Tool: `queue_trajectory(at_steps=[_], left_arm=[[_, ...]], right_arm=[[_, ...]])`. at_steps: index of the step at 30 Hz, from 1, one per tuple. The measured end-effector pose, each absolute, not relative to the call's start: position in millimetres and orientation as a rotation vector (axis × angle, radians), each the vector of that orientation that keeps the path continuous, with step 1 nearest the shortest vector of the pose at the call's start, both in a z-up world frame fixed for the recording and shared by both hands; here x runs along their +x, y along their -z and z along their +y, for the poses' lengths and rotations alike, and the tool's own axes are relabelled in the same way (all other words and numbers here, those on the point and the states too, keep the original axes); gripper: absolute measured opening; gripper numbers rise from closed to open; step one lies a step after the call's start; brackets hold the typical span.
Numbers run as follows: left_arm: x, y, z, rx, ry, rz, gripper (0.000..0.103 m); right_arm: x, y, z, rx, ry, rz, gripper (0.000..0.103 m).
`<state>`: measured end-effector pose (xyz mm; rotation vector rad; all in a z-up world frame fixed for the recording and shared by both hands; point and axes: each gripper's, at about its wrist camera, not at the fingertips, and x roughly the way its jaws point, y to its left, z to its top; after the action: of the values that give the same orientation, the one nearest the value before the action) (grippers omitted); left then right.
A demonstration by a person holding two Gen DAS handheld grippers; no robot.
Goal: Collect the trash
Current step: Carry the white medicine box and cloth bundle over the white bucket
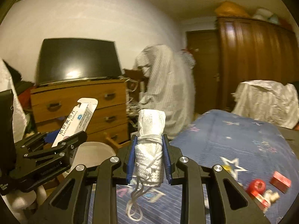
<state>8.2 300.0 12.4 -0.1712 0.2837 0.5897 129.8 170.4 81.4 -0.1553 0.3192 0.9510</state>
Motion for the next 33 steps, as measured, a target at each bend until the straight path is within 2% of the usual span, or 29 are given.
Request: queue_trajectory(at_steps=[12, 24, 33], left_arm=[[-14.1, -0.1, 382.7, -0.241, -0.695, 0.405, 0.053], [8.7, 41.2, 474.8, -0.373, -0.655, 0.709, 0.053], [31.3, 77.1, 520.2, -0.453, -0.566, 0.953, 0.053]], right_arm=[[139.6, -81.7, 344.3, -0.266, -1.085, 0.455, 0.027], [177.2, -11.4, 477.5, -0.479, -1.171, 0.831, 0.027], [187.6, 38.2, 537.1, -0.597, -1.184, 1.055, 0.027]])
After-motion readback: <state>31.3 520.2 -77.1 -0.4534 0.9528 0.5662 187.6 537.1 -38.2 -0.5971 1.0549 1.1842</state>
